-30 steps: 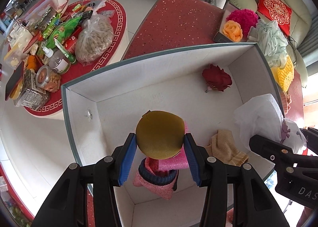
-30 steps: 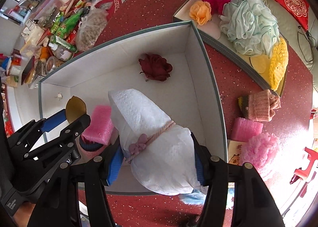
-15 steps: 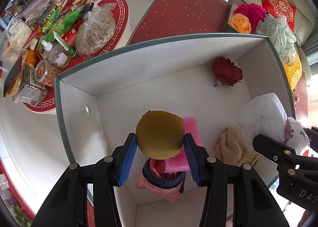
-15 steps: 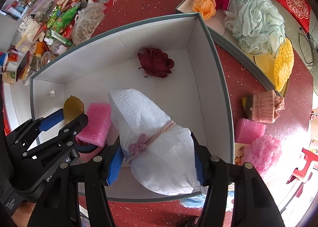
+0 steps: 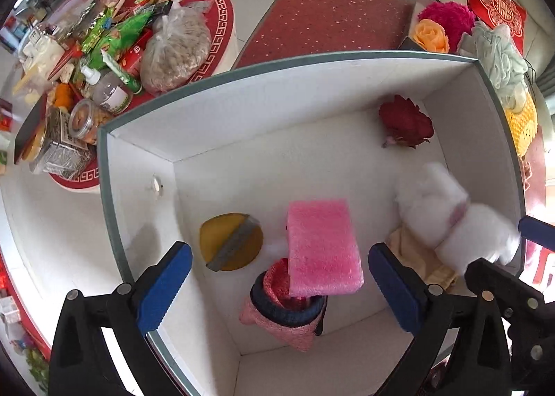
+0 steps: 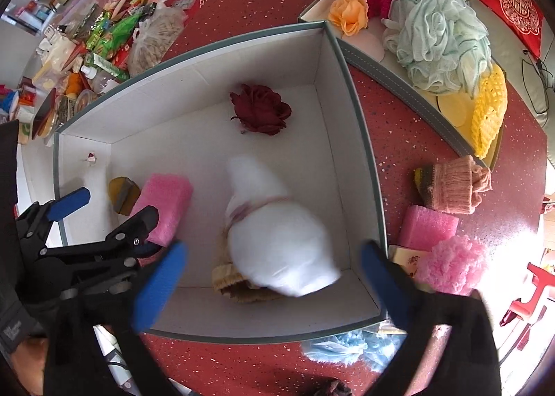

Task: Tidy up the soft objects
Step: 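Move the left tool to the light-blue fluffy item while the right tool approaches the striped knit hat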

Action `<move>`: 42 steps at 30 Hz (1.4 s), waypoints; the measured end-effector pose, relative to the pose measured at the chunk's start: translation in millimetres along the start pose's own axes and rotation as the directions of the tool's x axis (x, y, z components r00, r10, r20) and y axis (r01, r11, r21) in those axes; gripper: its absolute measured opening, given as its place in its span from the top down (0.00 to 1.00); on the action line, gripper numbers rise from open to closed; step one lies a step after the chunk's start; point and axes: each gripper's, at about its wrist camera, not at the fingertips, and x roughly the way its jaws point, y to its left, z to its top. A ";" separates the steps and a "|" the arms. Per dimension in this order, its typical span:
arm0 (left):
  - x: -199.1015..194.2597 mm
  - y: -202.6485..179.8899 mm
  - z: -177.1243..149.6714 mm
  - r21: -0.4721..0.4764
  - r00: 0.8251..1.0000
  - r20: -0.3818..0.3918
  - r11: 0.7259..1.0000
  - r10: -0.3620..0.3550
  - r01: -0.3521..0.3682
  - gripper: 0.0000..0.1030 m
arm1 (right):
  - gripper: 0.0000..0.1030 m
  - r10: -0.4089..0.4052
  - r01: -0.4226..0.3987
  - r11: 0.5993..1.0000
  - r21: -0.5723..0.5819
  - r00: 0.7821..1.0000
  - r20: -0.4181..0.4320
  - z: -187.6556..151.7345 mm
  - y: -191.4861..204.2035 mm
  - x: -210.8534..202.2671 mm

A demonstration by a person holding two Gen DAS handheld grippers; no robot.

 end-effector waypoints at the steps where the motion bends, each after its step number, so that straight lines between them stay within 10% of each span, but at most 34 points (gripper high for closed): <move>1: -0.7 1.2 -0.6 -0.005 1.000 0.001 1.000 0.002 -0.002 0.01 | 0.00 -0.004 0.004 1.000 -0.009 1.000 0.015 -1.8 0.1 -1.7; 19: -26.3 -26.3 -40.2 0.078 1.000 -0.007 0.997 0.019 -0.019 0.01 | 0.00 0.031 -0.031 0.999 -0.021 0.999 0.031 -59.0 -14.2 -26.6; 42: -45.4 -129.1 -151.3 0.349 0.999 -0.034 0.936 -0.027 0.037 0.01 | 0.00 0.060 -0.044 0.944 0.327 0.997 -0.038 -225.6 -134.8 -2.1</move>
